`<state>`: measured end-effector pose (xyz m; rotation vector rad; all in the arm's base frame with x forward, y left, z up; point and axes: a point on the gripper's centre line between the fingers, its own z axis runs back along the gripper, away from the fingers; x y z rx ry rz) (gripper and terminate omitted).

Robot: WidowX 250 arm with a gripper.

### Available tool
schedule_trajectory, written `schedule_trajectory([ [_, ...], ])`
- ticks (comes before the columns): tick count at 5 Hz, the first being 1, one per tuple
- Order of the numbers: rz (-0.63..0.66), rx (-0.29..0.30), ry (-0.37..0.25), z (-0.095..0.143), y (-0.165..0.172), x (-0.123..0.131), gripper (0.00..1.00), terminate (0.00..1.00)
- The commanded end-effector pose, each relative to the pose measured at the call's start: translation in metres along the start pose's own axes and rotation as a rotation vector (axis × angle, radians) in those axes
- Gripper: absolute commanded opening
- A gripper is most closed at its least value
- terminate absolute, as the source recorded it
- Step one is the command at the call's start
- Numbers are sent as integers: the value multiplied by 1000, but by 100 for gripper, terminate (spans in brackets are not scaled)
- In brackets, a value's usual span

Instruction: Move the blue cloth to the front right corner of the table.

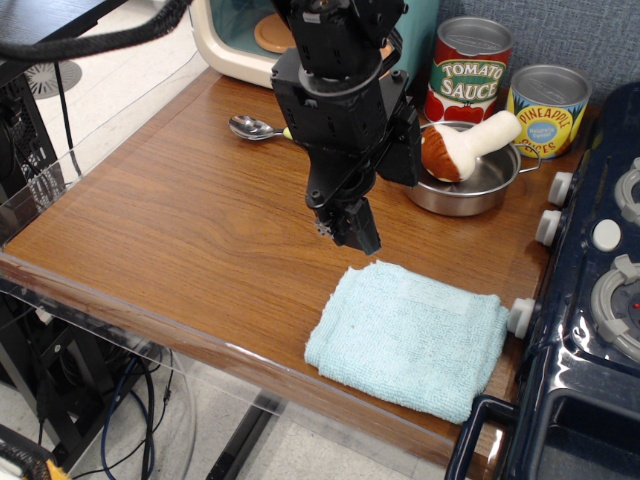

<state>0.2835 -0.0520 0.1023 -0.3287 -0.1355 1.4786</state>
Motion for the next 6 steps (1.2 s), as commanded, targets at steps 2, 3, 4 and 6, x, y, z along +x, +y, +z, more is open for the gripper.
schedule_trajectory([
  [2,2,-50,-2,19,-3,4,100,0],
  [3,2,-50,-2,19,-3,4,100,0],
  [4,2,-50,-2,19,-3,4,100,0],
  [6,2,-50,-2,19,-3,4,100,100],
])
